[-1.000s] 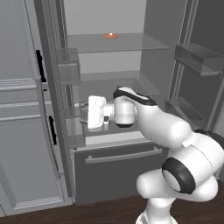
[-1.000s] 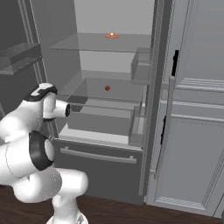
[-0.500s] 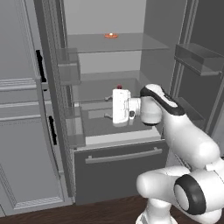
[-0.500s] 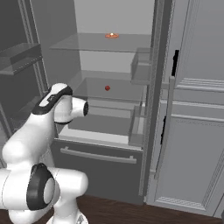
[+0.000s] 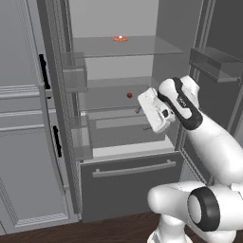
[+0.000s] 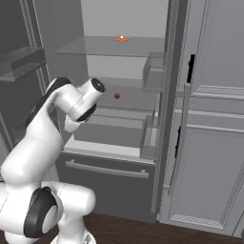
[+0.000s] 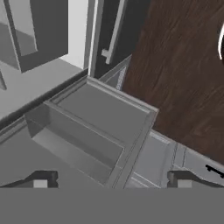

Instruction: Take the strawberry from the fridge and place it on top of the pancake, located on the dining counter.

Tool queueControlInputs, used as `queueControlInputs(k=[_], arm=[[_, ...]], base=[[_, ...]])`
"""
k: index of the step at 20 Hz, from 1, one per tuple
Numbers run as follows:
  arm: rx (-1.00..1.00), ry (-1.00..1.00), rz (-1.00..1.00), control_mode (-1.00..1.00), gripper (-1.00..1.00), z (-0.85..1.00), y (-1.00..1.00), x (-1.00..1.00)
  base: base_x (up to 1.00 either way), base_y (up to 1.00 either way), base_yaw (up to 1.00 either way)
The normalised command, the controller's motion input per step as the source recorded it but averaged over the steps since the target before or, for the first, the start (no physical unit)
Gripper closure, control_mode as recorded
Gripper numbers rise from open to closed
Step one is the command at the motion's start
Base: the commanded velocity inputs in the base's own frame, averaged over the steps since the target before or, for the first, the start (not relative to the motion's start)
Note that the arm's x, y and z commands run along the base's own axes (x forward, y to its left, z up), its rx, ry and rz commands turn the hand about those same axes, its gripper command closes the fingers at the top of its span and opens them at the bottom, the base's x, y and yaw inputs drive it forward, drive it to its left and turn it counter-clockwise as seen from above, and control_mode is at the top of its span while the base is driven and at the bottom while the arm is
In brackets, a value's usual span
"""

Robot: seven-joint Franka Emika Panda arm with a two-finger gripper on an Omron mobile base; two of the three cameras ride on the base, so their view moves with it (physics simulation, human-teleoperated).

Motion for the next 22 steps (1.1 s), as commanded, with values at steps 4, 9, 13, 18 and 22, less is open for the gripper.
queueControlInputs(k=[4, 9, 13, 18, 22], arm=[[-0.97, -0.17, 0.31, -1.0, -1.0, -0.36, -0.74, -0.22], [-0.8, -0.12, 0.48, -1.0, -1.0, -0.22, -0.44, -0.36], [-0.24, -0.17, 0.38, -1.0, -1.0, -0.09, -0.19, -0.72], [0.06, 0.02, 0.31, -1.0, -1.0, -0.21, -0.04, 0.06], [0.0, 0.0, 0.44, -1.0, -1.0, -0.06, 0.0, -0.21]], base=[[0.0, 0.0, 0.0], [0.0, 0.0, 0.0], [0.0, 0.0, 0.0], [0.0, 0.0, 0.0], [0.0, 0.0, 0.0]])
